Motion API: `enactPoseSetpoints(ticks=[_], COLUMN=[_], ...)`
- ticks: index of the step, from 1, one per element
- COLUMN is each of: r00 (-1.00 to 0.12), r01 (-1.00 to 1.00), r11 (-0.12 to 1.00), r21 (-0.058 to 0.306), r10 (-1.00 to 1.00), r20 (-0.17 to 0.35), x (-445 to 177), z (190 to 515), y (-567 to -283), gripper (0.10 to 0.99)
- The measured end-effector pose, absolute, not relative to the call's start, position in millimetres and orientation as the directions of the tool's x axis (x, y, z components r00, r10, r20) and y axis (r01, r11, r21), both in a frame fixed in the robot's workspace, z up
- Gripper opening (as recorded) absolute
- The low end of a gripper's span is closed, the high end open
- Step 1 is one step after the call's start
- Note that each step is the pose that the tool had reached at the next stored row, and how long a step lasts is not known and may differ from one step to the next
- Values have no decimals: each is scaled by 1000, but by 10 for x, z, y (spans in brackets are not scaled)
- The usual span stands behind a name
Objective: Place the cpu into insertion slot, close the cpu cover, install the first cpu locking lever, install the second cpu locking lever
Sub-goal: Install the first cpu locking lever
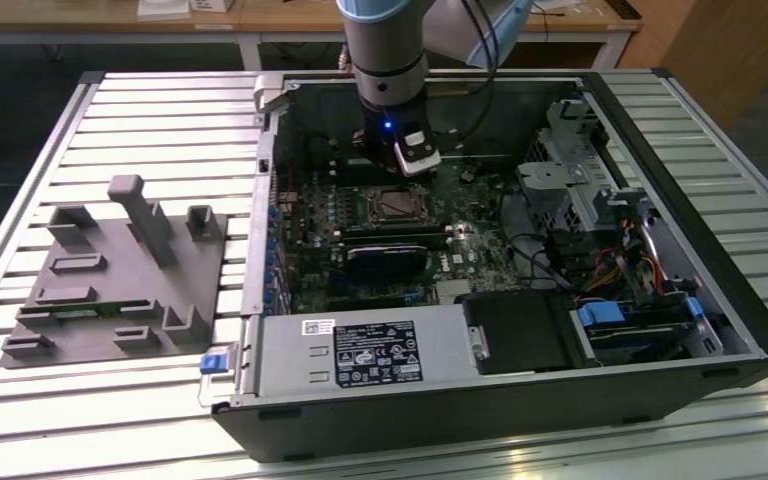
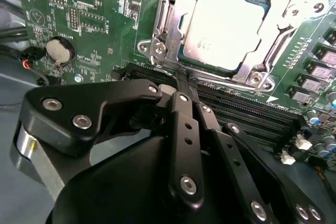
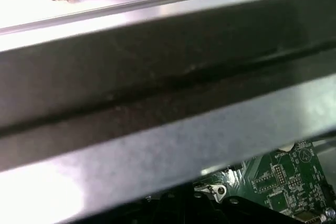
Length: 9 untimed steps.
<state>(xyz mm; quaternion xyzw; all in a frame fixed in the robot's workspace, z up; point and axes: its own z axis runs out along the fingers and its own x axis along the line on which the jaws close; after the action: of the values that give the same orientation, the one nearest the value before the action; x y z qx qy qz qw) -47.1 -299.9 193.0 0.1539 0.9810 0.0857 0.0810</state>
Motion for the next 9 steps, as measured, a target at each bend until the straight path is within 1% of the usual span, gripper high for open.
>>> enactPoseSetpoints(ticks=[9], r00=[-937], r01=[297], r11=[936], r21=[190], r10=[325], r20=[-133], x=[-473], z=[1975], y=[-3002], gripper=[106])
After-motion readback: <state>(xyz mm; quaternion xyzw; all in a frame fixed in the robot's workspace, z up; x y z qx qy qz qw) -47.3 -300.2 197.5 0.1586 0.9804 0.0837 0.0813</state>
